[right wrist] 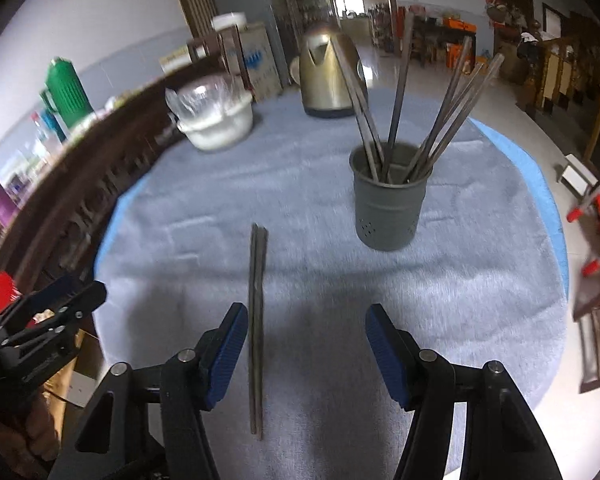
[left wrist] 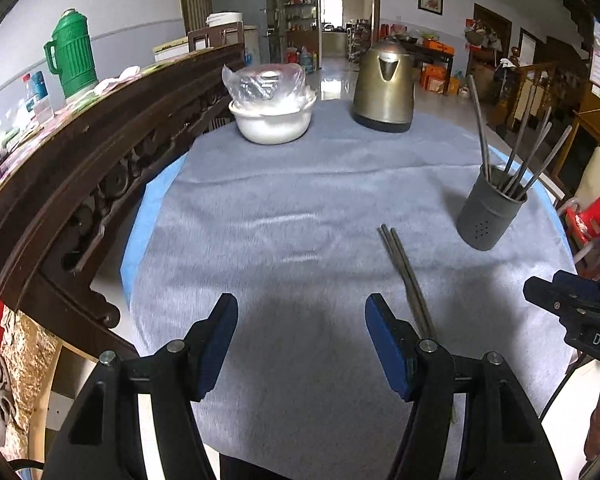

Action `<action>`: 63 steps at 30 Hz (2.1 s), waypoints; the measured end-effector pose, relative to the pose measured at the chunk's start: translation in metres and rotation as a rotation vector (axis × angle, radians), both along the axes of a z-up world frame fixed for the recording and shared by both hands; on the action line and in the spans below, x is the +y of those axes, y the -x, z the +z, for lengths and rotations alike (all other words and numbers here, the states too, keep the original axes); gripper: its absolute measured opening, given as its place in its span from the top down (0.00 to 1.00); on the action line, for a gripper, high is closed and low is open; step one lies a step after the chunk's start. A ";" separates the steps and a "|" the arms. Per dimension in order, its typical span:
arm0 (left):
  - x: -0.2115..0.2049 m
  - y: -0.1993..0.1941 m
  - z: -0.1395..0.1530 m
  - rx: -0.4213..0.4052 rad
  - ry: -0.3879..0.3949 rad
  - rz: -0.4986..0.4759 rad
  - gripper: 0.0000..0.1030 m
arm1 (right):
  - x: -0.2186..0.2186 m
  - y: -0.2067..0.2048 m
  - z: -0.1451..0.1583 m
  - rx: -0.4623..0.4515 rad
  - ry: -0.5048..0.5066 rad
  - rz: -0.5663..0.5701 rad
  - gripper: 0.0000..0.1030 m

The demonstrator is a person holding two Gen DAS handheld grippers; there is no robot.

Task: Organize utensils
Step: 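Move the right gripper over the remaining chopsticks on the cloth, then lower the right gripper and close it on the last chopsticks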

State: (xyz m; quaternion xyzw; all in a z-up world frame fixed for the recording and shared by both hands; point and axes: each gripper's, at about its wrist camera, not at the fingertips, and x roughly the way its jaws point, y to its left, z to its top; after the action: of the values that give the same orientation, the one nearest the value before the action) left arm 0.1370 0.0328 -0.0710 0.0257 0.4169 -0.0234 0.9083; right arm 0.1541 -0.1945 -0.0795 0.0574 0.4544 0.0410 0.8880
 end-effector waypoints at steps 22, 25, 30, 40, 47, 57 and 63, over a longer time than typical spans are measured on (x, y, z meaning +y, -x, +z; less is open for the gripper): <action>-0.023 -0.002 -0.005 0.026 -0.046 -0.031 0.35 | -0.010 0.006 0.005 -0.031 0.117 -0.057 0.37; -0.032 -0.002 -0.005 0.028 -0.057 -0.044 0.35 | -0.015 0.007 0.005 -0.037 0.118 -0.066 0.37; -0.044 -0.001 -0.005 0.028 -0.073 -0.062 0.35 | -0.024 0.009 0.004 -0.042 0.105 -0.077 0.37; -0.055 0.000 -0.006 0.038 -0.083 -0.072 0.35 | -0.036 0.013 0.003 -0.046 0.078 -0.088 0.37; -0.052 0.000 -0.008 0.044 -0.075 -0.070 0.35 | -0.035 0.014 0.004 -0.046 0.079 -0.085 0.37; -0.020 -0.008 -0.026 0.090 -0.024 -0.002 0.35 | -0.023 -0.001 -0.009 -0.036 -0.086 0.007 0.40; 0.007 -0.011 -0.035 0.107 0.003 0.043 0.35 | -0.003 -0.040 -0.036 0.035 -0.207 0.059 0.62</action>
State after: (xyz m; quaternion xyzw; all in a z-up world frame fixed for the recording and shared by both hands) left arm 0.1484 0.0393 -0.1057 0.0142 0.4651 -0.0057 0.8851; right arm 0.1944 -0.1976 -0.1159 0.1362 0.4646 0.1127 0.8677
